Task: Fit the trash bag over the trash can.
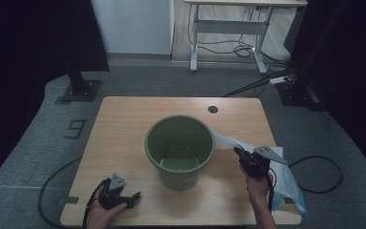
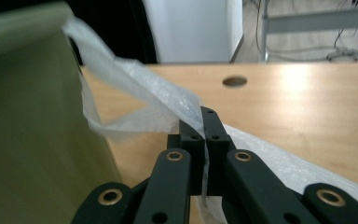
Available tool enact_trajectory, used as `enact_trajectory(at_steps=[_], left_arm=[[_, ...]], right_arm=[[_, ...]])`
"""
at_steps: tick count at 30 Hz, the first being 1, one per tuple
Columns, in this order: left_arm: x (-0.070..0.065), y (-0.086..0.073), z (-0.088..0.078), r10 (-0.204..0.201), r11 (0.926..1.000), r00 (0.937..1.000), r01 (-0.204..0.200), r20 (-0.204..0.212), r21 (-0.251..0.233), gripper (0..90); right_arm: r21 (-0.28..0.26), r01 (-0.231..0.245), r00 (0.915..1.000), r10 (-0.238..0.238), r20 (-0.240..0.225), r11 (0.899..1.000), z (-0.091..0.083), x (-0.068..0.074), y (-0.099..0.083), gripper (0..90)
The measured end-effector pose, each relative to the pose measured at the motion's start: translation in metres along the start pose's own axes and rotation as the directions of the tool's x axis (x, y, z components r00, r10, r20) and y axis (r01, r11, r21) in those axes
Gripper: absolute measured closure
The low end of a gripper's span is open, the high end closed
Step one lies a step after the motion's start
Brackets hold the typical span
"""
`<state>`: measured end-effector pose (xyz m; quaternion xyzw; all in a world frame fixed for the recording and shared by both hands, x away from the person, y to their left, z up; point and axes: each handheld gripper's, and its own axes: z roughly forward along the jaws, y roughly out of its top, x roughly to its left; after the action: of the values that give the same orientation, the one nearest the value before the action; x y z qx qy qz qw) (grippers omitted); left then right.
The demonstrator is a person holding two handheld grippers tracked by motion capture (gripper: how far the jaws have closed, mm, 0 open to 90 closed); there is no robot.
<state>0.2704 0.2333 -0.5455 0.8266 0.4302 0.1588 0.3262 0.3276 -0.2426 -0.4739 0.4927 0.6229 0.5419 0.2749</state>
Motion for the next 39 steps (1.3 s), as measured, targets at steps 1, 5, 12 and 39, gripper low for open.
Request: enact_trajectory(at_steps=[1, 5, 12, 39], left_arm=[[0.000, 0.000, 0.000, 0.000, 1.0000, 1.0000, 0.000, 0.000, 0.000, 14.4], [0.000, 0.000, 0.000, 0.000, 1.0000, 1.0000, 0.000, 0.000, 0.000, 14.4], [0.000, 0.000, 0.000, 0.000, 1.0000, 1.0000, 0.000, 0.000, 0.000, 14.4], [0.000, 0.000, 0.000, -0.001, 1.0000, 1.0000, 0.001, 0.000, 0.001, 14.6]], right_arm=[[-0.017, 0.000, 1.0000, 0.000, -0.002, 1.000, -0.002, 0.001, 0.002, 88.9], [-0.072, -0.015, 0.9999, 0.015, -0.007, 0.997, -0.011, 0.006, 0.010, 88.9], [-0.194, -0.024, 0.9996, 0.021, -0.018, 0.981, -0.031, 0.014, 0.037, 89.0], [-0.469, -0.040, 0.9953, -0.007, -0.097, 0.883, -0.074, 0.066, 0.109, 88.9]])
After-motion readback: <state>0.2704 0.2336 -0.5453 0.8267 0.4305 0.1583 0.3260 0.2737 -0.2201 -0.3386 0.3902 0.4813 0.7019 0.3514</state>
